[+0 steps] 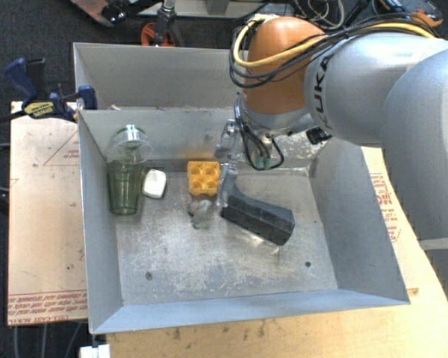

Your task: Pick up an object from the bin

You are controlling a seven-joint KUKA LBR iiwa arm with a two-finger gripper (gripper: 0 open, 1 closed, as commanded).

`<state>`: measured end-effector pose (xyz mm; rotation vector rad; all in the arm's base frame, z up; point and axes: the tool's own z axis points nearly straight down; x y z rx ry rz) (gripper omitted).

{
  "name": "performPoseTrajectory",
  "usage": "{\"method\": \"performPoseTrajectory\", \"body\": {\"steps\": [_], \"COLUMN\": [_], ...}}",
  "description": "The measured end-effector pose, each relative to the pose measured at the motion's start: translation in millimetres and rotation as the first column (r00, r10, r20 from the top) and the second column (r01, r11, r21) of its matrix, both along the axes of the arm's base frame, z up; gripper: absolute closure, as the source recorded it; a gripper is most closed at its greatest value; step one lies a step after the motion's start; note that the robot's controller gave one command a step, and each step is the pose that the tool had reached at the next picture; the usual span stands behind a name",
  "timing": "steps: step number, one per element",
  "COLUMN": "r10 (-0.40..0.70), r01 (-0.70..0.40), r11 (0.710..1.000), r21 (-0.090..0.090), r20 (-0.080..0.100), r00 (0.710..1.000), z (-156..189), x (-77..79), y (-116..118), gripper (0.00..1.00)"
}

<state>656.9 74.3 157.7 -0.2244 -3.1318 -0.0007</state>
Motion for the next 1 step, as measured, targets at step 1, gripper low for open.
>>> {"method": "performPoseTrajectory", "body": {"steps": [1], "r10": [-0.137], "r01": [0.137], "r11": [0.991], "r21": [0.001], "r20": [0.007], "r00": [0.991], "z": [-19.5], "x": [0.9], "y": [9.3], "gripper": [0.00]}}
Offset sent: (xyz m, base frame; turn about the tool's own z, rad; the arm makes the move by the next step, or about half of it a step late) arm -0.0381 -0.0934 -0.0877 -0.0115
